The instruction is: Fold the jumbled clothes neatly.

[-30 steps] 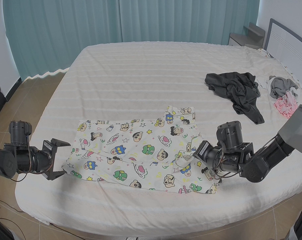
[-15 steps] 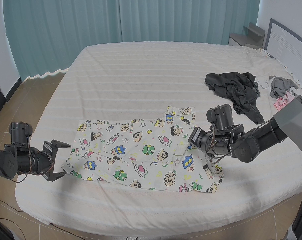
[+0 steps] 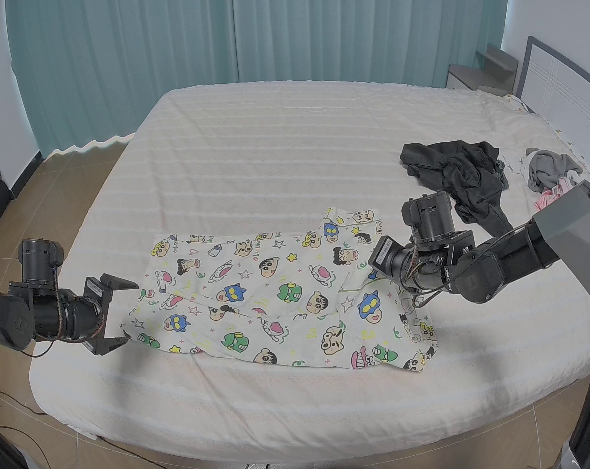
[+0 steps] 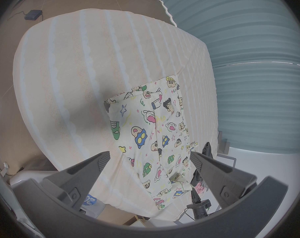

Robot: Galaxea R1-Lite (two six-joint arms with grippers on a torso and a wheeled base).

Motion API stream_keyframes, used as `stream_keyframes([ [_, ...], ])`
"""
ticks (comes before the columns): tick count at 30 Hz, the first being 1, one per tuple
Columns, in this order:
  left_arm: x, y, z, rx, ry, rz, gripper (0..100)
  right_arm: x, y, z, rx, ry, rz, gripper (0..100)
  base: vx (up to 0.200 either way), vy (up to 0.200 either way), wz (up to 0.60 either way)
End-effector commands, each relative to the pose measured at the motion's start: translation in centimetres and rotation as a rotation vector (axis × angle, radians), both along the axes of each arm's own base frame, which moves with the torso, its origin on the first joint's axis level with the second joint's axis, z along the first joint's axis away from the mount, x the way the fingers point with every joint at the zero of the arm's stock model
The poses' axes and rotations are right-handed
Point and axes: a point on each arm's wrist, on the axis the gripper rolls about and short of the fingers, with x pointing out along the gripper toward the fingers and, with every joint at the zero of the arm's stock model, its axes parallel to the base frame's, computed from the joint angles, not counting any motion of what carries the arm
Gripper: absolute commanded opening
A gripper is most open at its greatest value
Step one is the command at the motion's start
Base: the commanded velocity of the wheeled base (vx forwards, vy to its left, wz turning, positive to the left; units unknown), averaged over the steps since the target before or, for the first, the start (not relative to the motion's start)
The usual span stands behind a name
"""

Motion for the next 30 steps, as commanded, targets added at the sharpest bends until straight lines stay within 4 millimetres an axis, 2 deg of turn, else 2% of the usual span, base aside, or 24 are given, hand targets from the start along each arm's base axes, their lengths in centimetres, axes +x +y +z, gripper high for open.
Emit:
stream_keyframes([
  [1,0.0,0.0,0.0,0.000,0.001,0.001,100,-0.4,0.1,0.8,0.005,-0.010,0.005,0,0.000,0.000,0.00],
  [6,0.0,0.0,0.0,0.000,0.001,0.001,100,-2.0,0.0,0.7,-0.011,0.022,0.021,0,0.000,0.000,0.00],
  [8,0.0,0.0,0.0,0.000,0.001,0.001,100,-3.9,-0.2,0.4,-0.027,0.053,0.042,0,0.000,0.000,0.00],
  [9,0.0,0.0,0.0,0.000,0.001,0.001,100,-3.9,-0.2,0.4,-0.027,0.053,0.042,0,0.000,0.000,0.00],
  [10,0.0,0.0,0.0,0.000,0.001,0.001,100,-5.2,-0.2,0.0,-0.040,0.074,0.057,0,0.000,0.000,0.00],
  [12,0.0,0.0,-0.1,0.000,0.003,0.001,100,-5.7,-0.3,-0.1,-0.045,0.083,0.060,0,0.000,0.000,0.00],
  [13,0.0,0.0,-0.1,0.000,0.003,0.001,100,-6.9,-0.2,-0.5,-0.062,0.102,0.068,0,0.000,0.000,0.00],
  [18,0.0,0.0,-0.1,-0.003,0.003,0.001,100,-9.0,-0.1,-2.4,-0.115,0.154,0.054,0,0.000,0.000,0.00],
  [20,0.0,0.0,-0.1,-0.003,0.005,0.001,100,-10.6,0.0,-3.5,-0.131,0.169,0.059,0,0.000,0.000,0.00],
  [27,0.0,0.0,-0.1,-0.004,0.003,0.002,100,-13.7,0.2,-4.6,-0.138,0.153,0.092,0,0.000,0.000,0.00],
  [30,0.0,0.0,-0.1,-0.004,0.005,0.002,100,-14.4,0.1,-5.3,-0.157,0.173,0.100,0,0.000,0.000,0.00],
])
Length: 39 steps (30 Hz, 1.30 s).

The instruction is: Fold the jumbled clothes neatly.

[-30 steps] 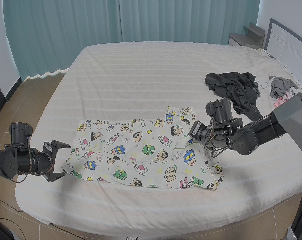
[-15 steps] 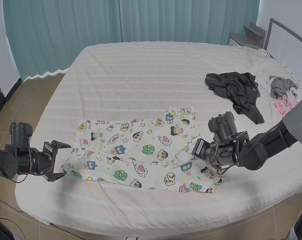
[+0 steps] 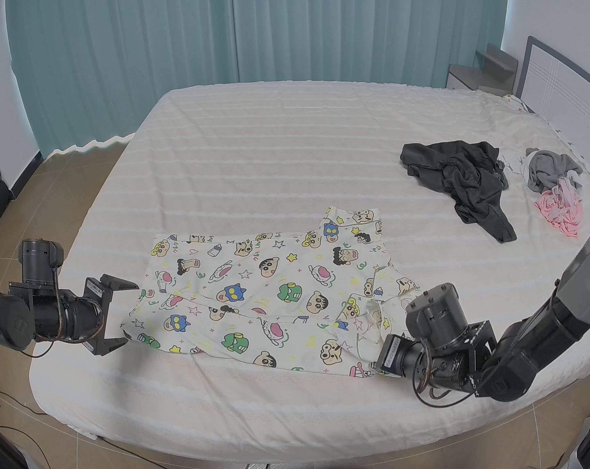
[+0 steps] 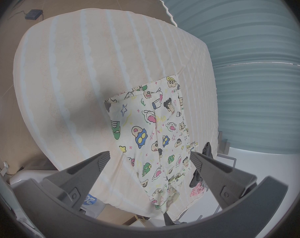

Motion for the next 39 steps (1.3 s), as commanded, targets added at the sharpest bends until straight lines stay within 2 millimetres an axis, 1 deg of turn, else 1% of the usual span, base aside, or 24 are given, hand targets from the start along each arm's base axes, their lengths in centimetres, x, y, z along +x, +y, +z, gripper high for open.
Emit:
stream_keyframes([
  [1,0.0,0.0,0.0,-0.002,0.002,0.002,100,-1.8,0.0,-0.8,-0.024,0.033,0.023,0,0.000,0.000,0.00],
  [7,0.1,0.0,-0.3,-0.003,0.012,0.002,100,-1.9,-0.1,-2.0,-0.025,0.076,-0.001,0,0.000,0.000,0.00],
  [8,0.2,0.0,-0.4,-0.004,0.017,0.002,100,-1.9,-0.1,-2.2,-0.029,0.077,-0.003,100,0.000,0.000,0.00],
  [13,0.3,0.0,-0.7,-0.003,0.026,0.001,100,-2.4,-0.5,-1.9,-0.016,0.059,-0.001,100,0.000,0.000,0.00],
  [16,0.3,0.0,-0.7,-0.004,0.027,0.001,100,-2.9,-0.9,-0.6,0.023,0.012,0.000,100,0.000,0.000,0.00],
  [17,0.3,0.0,-0.7,-0.003,0.026,0.001,100,-2.8,-0.9,-0.5,0.025,0.009,0.000,100,0.000,0.000,0.00],
  [18,0.3,0.0,-0.7,-0.003,0.026,0.001,100,-3.0,-1.0,0.9,0.058,-0.037,0.005,100,0.000,0.000,0.00],
  [20,0.3,0.0,-0.7,-0.004,0.027,0.001,100,-2.9,-1.0,2.4,0.077,-0.084,0.016,100,0.000,0.000,0.00],
  [22,0.3,0.0,-0.7,-0.003,0.027,-0.001,100,-2.2,-0.8,3.6,0.060,-0.139,0.051,100,0.000,0.000,0.00],
  [25,0.3,0.0,-0.8,-0.004,0.029,-0.001,100,-0.3,-0.3,4.3,-0.024,-0.179,0.099,100,0.000,0.000,0.00],
  [27,0.3,0.0,-0.7,-0.001,0.027,0.001,100,1.1,0.1,4.2,-0.100,-0.159,0.126,100,0.000,0.000,0.00],
  [28,0.3,0.0,-0.7,-0.001,0.027,-0.001,100,1.2,0.2,4.1,-0.106,-0.156,0.128,100,0.000,0.000,0.00],
  [29,0.3,0.0,-0.7,0.000,0.026,-0.002,100,2.4,0.9,3.8,-0.188,-0.117,0.170,100,0.000,0.000,0.00],
  [31,0.3,0.0,-0.7,0.000,0.026,0.000,100,3.0,1.4,3.3,-0.254,-0.082,0.209,100,0.000,0.000,0.00],
  [33,0.3,0.0,-0.7,0.000,0.026,-0.002,100,4.2,2.1,2.7,-0.359,-0.048,0.245,100,0.000,0.000,0.00],
  [36,0.2,-0.1,-0.7,0.001,0.027,-0.004,100,6.0,3.2,1.6,-0.507,-0.033,0.239,100,0.000,0.000,0.00],
  [39,0.2,-0.2,-0.8,0.001,0.030,-0.007,100,7.1,4.0,0.7,-0.584,-0.032,0.245,100,0.000,0.000,0.00],
])
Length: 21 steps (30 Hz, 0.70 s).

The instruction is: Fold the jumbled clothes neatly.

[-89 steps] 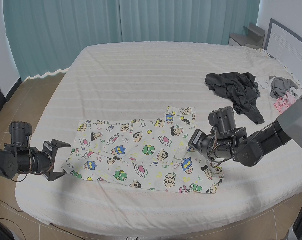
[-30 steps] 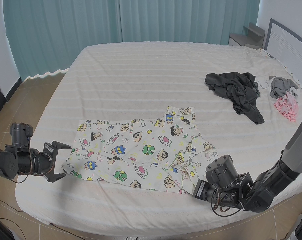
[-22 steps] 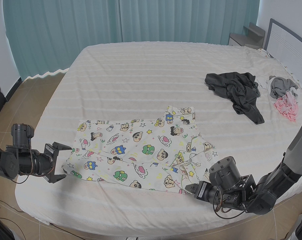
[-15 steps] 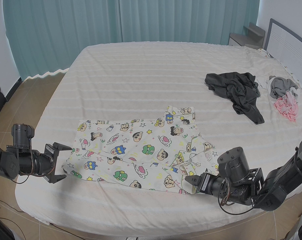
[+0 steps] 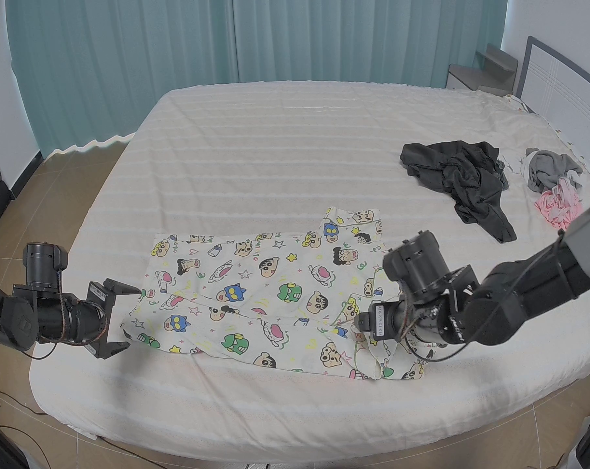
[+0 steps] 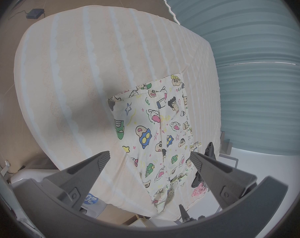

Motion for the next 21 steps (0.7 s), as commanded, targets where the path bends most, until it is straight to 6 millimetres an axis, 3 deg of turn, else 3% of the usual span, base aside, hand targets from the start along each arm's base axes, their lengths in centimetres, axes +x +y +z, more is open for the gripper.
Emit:
stream_keyframes([
  [1,-0.1,-0.2,-0.1,0.001,0.000,-0.006,100,3.4,2.2,-3.8,-0.208,0.041,0.017,100,0.000,0.000,0.00],
  [6,-0.2,-0.2,-0.4,0.005,-0.024,-0.006,100,3.7,2.4,-5.6,-0.280,0.090,0.045,100,0.000,0.000,0.00],
  [11,0.0,-0.2,-0.6,0.014,-0.043,0.002,100,4.0,2.2,-5.7,-0.283,0.095,0.038,100,0.000,0.000,0.00],
  [17,-0.1,-0.2,-0.7,0.014,-0.039,0.001,100,4.8,-0.3,-4.0,-0.330,0.032,-0.088,100,0.000,0.000,0.00],
  [21,-0.1,-0.7,-0.7,0.012,-0.034,-0.016,100,3.7,-1.9,-2.3,-0.318,0.018,-0.118,100,0.000,0.000,0.00],
])
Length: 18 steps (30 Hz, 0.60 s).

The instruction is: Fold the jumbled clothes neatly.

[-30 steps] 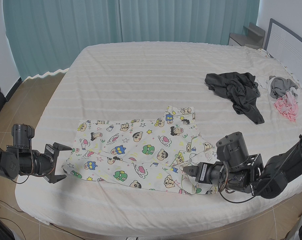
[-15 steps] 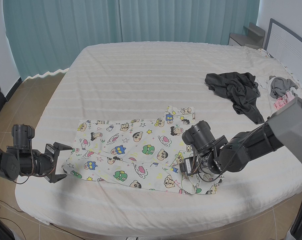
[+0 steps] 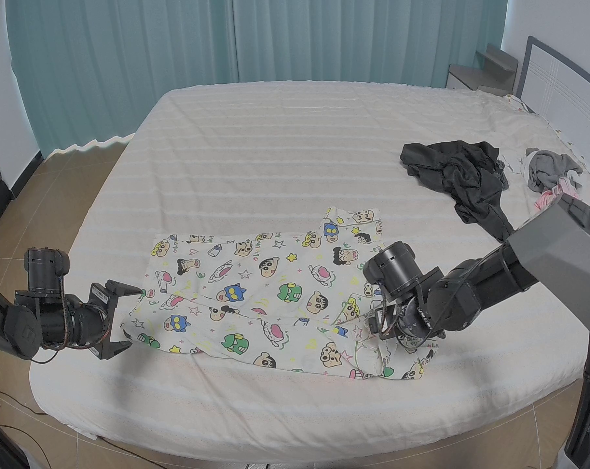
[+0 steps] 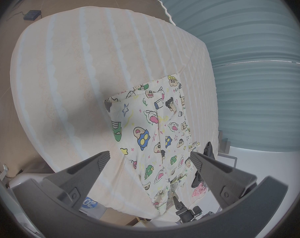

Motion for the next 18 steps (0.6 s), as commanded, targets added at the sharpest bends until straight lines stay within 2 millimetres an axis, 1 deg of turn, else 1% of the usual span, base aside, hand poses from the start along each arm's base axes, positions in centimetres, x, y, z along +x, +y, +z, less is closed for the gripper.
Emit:
stream_keyframes([
  [1,-0.1,-0.5,-0.2,-0.002,0.009,-0.018,100,-1.3,-2.2,2.0,0.008,-0.017,-0.035,100,0.000,0.000,0.00],
  [4,-0.1,-0.6,-0.2,-0.002,0.009,-0.022,100,-2.8,-3.4,1.7,-0.015,0.015,-0.041,100,0.000,0.000,0.00],
  [7,-0.2,-0.6,-0.2,-0.002,0.011,-0.022,100,-4.1,-4.7,0.8,-0.050,0.062,-0.057,100,0.000,0.000,0.00],
  [9,-0.2,-0.6,-0.2,-0.002,0.011,-0.022,100,-5.3,-5.7,0.1,-0.071,0.097,-0.064,100,0.000,0.000,0.00],
  [10,-0.2,-0.6,-0.2,-0.002,0.011,-0.022,100,-5.6,-5.8,-0.1,-0.076,0.103,-0.064,100,0.000,0.000,0.00],
  [11,-0.2,-0.6,-0.2,-0.002,0.011,-0.022,100,-6.2,-6.5,-0.7,-0.084,0.116,-0.070,100,0.000,0.000,0.00],
  [13,-0.2,-0.6,-0.2,-0.002,0.011,-0.022,100,-7.0,-7.0,-1.4,-0.088,0.123,-0.073,100,0.000,0.000,0.00],
  [14,-0.2,-0.6,-0.2,-0.002,0.011,-0.022,100,-7.0,-7.0,-1.4,-0.088,0.123,-0.073,100,0.000,0.000,0.00],
  [15,-0.2,-0.6,-0.2,-0.003,0.011,-0.021,100,-7.9,-7.7,-2.1,-0.091,0.128,-0.078,100,0.000,0.000,0.00],
  [18,-0.2,-0.6,-0.2,-0.003,0.011,-0.021,100,-8.5,-8.1,-2.6,-0.068,0.106,-0.074,100,0.000,0.000,0.00],
])
